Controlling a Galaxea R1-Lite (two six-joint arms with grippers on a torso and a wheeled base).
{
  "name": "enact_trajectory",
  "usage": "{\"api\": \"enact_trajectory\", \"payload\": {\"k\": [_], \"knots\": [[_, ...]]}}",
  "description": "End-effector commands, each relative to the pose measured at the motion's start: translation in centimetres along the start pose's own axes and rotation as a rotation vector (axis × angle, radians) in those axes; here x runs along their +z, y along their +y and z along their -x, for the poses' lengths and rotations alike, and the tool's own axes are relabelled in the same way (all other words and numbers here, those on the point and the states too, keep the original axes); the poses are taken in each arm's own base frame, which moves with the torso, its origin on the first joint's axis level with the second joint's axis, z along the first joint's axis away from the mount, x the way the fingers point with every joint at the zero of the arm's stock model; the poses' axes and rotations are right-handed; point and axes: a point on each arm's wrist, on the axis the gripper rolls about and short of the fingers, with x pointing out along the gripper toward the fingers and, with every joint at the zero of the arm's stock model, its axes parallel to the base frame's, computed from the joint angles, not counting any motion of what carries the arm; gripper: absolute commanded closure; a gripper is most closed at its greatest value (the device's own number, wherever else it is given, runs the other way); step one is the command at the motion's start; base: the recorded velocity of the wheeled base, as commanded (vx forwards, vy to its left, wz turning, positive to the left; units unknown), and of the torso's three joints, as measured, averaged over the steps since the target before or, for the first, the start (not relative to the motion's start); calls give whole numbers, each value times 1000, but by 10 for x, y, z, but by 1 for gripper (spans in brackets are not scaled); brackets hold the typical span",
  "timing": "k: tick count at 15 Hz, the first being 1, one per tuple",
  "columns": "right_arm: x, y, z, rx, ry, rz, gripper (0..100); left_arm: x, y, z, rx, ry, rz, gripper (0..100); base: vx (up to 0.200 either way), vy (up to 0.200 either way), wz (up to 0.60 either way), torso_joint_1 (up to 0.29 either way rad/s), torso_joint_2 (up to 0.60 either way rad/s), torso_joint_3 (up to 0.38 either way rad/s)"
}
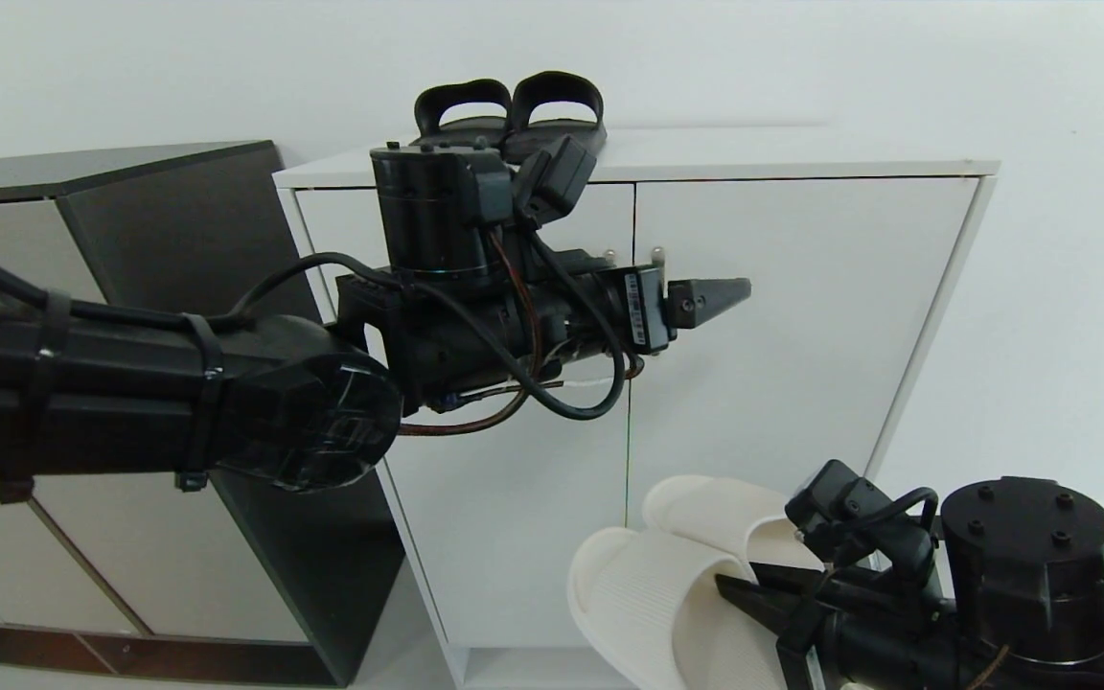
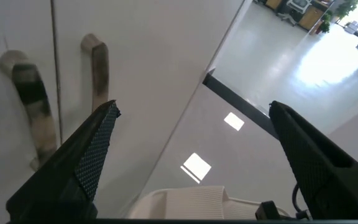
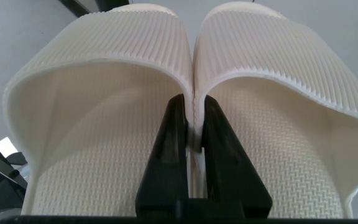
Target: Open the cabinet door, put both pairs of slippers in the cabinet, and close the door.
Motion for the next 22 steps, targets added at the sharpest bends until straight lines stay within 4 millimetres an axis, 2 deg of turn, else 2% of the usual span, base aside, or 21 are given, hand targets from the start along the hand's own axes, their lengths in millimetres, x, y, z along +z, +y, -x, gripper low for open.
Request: {"api": "enact_trajectory", "payload": {"k": [1,6,14,18,19,22], "knots": [[0,0,0,1,1,1,100,0,3,1,15,-3,-3,0,0,0,0,0,0,0],[0,0,0,1,1,1,100,-5,10,-5,59,1,0,0,0,0,0,0,0,0],[-1,0,0,2,3,1,100,-7,25,-26,103,-1,3,0,0,0,0,0,0,0],[-1,0,0,2,4,1,100,-8,26,-30,102,1,3,0,0,0,0,0,0,0],[-1,1,0,4,4,1,100,-8,26,-30,102,-1,3,100,0,0,0,0,0,0],[-6,2,2,22,22,14,100,-9,23,-28,95,-1,-9,100,0,0,0,0,0,0]]}}
